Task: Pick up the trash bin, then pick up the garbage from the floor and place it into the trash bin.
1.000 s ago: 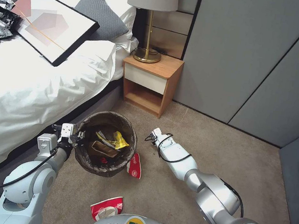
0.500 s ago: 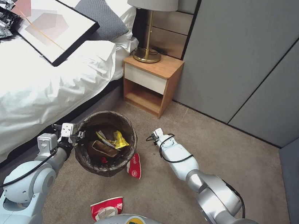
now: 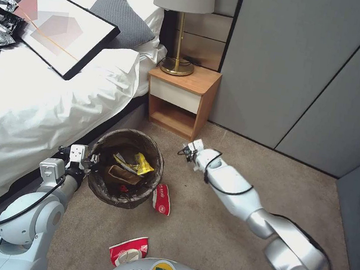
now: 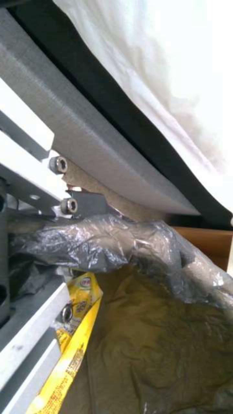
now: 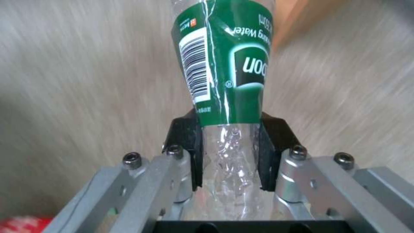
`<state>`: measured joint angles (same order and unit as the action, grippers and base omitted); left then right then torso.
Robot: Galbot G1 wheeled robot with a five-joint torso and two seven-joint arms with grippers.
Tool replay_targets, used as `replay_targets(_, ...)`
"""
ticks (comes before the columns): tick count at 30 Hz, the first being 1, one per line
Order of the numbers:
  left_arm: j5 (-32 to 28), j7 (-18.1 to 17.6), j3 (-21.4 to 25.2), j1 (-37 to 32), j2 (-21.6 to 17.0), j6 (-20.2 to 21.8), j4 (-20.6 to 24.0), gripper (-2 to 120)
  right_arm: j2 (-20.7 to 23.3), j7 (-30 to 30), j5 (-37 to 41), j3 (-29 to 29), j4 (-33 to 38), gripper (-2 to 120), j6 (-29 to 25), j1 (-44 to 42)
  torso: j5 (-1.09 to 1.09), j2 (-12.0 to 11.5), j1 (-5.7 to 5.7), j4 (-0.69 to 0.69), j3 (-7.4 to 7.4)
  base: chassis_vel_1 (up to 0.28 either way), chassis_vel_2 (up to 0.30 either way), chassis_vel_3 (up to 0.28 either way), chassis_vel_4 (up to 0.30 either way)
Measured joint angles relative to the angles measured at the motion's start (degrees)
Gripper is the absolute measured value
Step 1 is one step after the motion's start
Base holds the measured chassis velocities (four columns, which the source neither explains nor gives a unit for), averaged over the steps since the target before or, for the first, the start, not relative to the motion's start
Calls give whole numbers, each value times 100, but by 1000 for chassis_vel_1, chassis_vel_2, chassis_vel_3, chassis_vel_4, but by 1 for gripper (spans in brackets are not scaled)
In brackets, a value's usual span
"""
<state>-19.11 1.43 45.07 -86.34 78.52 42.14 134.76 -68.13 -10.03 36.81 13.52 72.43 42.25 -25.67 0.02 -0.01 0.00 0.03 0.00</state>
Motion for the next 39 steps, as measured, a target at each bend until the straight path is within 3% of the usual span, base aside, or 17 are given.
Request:
replay_targets(1, 0, 0, 0, 0, 0, 0, 0, 0, 0, 0, 0, 0, 0, 24, 0, 0, 0, 0, 0, 0, 0, 0, 0, 0, 0)
replay_targets(4, 3, 5, -4, 5, -11, 0, 3, 0, 969, -328, 938, -351, 1518, 24, 30, -105, -1, 0, 0, -6, 0, 0, 0, 0, 0)
replay_targets(5, 3, 5, -4, 5, -11, 0, 3, 0, 969, -328, 938, -351, 1518, 24, 30, -105, -1, 0, 0, -6, 0, 0, 0, 0, 0)
replay_targets(8, 29, 15, -36, 8, -8, 0, 2, 0, 1601, -510, 1634, -832, 2885, 24, 28, -175, 0, 0, 0, -6, 0, 0, 0, 0, 0)
replay_targets(13, 68, 18, -73, 24, 5, 0, -13, 0, 2104, -634, 2307, -1222, 3863, 24, 22, -165, -1, 0, 0, -1, 0, 0, 0, 0, 0)
replay_targets(16, 94, 28, -118, 41, 23, 0, -34, 0, 2575, -847, 3419, -1520, 4938, 24, 12, 93, -1, 1, 0, -6, -1, 0, 0, 0, 0)
replay_targets(17, 94, 28, -118, 41, 23, 0, -34, 0, 2575, -847, 3419, -1520, 4938, 24, 12, 93, -1, 1, 0, -6, -1, 0, 0, 0, 0)
replay_targets(19, 107, 32, -131, 39, 27, 0, -49, 0, 2643, -1092, 4263, -1510, 5435, 24, 9, 526, 0, 1, 0, -5, -1, 0, 0, 0, 0)
replay_targets(26, 125, 34, -137, 37, 32, 0, -61, 0, 2565, -1324, 4894, -1369, 5694, 24, 4, 948, -5, 1, 0, -1, -1, 0, 0, 0, 0)
replay_targets(28, 136, 37, -138, 34, 36, 0, -61, 0, 2347, -1556, 5536, -1058, 5851, 24, 2, 1407, -2, 1, 0, -1, 0, 0, 0, 0, 0)
replay_targets(32, 145, 43, -140, 33, 37, 0, -62, 0, 2166, -1655, 5858, -725, 5884, 24, 0, 1678, -3, 1, 0, -1, 0, 0, 0, 0, 0)
replay_targets(35, 146, 49, -118, 30, 35, 0, -67, 0, 1790, -1854, 6197, 452, 5783, 24, -3, 2212, -3, 1, 0, -2, 0, 0, 0, 0, 0)
replay_targets(38, 144, 49, -111, 33, 37, 0, -69, 0, 1719, -1888, 6198, 655, 5759, 24, -4, 2282, -4, 1, 0, -2, 1, 0, 0, 0, 0)
replay_targets(39, 138, 49, -94, 46, 47, 0, -73, 0, 1513, -1960, 6100, 1136, 5667, 24, -5, 2381, -4, 1, 0, -2, 1, 0, 0, 0, 0)
